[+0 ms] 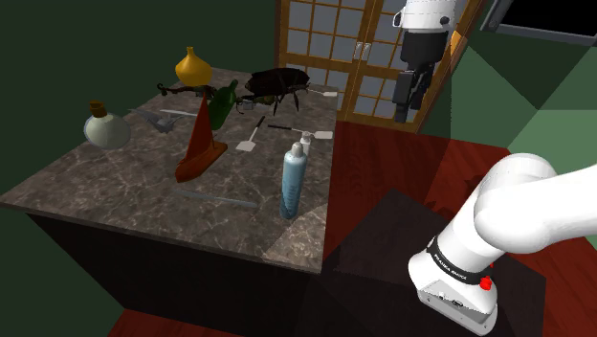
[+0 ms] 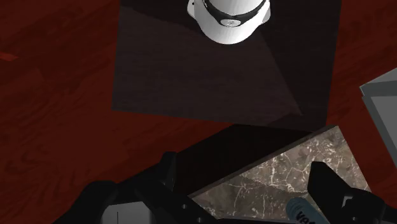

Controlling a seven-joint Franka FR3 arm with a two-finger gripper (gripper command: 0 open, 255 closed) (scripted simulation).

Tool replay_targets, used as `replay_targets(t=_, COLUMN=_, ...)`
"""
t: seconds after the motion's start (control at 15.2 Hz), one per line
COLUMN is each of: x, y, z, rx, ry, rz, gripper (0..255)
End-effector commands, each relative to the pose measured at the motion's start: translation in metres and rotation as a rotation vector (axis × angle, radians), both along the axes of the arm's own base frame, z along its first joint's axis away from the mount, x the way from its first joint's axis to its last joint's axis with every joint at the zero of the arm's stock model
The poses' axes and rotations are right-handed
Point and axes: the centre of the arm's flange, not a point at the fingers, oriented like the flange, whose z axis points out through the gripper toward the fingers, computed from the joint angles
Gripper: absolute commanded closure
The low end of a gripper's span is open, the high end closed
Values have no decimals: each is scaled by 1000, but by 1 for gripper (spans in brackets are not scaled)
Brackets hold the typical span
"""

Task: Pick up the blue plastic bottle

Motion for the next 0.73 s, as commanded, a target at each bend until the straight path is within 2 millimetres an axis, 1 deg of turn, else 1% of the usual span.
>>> replay_targets(t=0.0, x=0, y=0, z=0, rx=0, ry=0, rz=0, gripper=0)
replay_targets(t=0.66, x=50, y=84, z=-56, rx=43, ry=-174, rz=79, gripper=0)
